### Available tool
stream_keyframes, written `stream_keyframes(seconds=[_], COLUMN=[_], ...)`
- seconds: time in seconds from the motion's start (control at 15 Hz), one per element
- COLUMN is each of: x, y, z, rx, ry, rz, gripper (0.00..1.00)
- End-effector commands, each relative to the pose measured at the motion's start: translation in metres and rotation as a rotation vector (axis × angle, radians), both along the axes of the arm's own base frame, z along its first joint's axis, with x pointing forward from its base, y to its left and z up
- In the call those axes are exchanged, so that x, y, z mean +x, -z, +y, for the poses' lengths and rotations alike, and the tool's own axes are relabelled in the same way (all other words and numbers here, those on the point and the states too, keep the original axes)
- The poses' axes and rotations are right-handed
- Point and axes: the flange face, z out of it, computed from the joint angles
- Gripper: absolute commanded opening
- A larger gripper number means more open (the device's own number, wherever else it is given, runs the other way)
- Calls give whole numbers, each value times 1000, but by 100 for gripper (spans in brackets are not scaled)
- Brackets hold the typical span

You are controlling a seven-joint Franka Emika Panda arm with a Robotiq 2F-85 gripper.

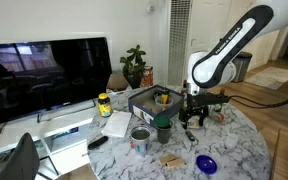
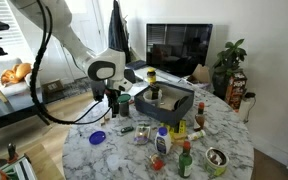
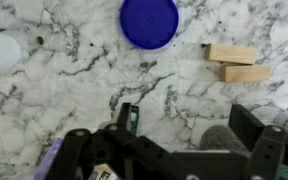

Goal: Put the green toy car on the blue lid, pick up the blue lid and put them on the green lid on the plastic cup

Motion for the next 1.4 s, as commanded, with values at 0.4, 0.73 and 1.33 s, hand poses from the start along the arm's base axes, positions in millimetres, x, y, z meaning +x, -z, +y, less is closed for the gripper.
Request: stream_keyframes(seconds=[0.4, 0.73, 1.33], x=[-1, 1, 5], y=[77, 96, 106], z=[-22, -31, -35], rx=[-52, -84, -99], ry=[94, 136, 169], rz=[-89, -135, -155], gripper=[100, 95, 24])
